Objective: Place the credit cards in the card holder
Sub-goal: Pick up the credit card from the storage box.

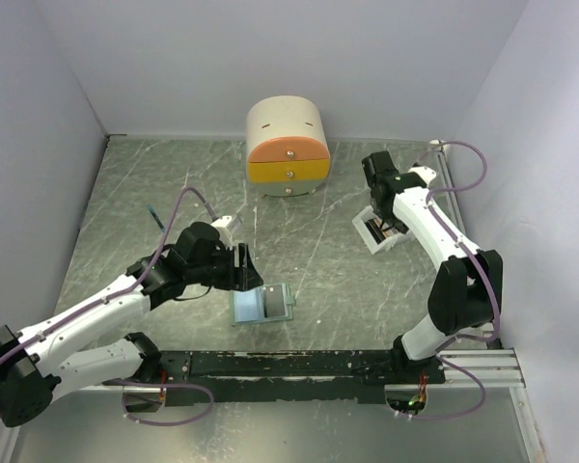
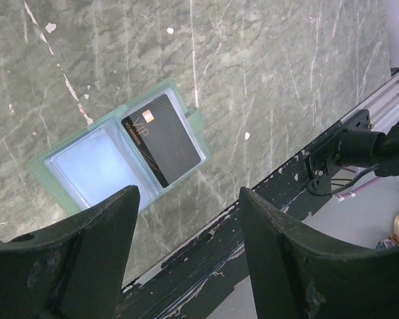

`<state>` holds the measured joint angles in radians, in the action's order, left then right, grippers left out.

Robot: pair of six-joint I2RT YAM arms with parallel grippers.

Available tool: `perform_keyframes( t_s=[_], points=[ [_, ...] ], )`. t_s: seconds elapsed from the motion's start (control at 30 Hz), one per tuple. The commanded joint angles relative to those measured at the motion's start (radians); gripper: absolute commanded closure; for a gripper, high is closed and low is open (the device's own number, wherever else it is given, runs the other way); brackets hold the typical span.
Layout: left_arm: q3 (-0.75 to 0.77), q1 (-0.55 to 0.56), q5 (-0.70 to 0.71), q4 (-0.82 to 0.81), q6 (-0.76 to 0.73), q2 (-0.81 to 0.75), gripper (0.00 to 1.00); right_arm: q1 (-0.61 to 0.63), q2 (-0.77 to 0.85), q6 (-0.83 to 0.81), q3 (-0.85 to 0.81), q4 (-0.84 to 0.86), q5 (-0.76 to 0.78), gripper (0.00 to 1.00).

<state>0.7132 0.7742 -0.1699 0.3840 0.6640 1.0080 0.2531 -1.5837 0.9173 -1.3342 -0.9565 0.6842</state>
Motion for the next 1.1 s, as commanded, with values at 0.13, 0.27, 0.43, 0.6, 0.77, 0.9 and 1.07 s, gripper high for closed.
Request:
perform_keyframes(
  t_s=[0.13,0.27,0.43,0.6,0.77,0.9,1.07],
  points=[
    [-0.024,0.005,-0.026,-0.043,0.030,-0.046,0.28,-0.027,0.037,0.126,0.108,0.090,0.044,0.52],
    [-0.042,0.005,-0.015,-0.041,0.038,-0.062,0.28,-0.038,-0.017,0.192,0.103,0.053,0.071,0.54],
    [-0.042,0.005,-0.004,-0.026,0.033,-0.063,0.28,-0.052,-0.028,0.161,0.166,0.174,0.025,0.57],
    [-0.045,0.005,0.002,-0.018,0.032,-0.068,0.28,-0.059,-0.068,0.183,0.160,0.163,0.014,0.56],
    [-0.068,0.005,-0.014,-0.047,0.038,-0.076,0.28,-0.059,-0.080,0.255,0.197,0.153,-0.007,0.57],
    [-0.072,0.005,-0.010,-0.047,0.037,-0.069,0.28,-0.059,-0.081,0.269,0.205,0.136,-0.025,0.68],
    [-0.088,0.005,-0.017,-0.067,0.037,-0.060,0.28,-0.057,-0.028,0.266,0.240,0.137,-0.074,0.80]
  ],
)
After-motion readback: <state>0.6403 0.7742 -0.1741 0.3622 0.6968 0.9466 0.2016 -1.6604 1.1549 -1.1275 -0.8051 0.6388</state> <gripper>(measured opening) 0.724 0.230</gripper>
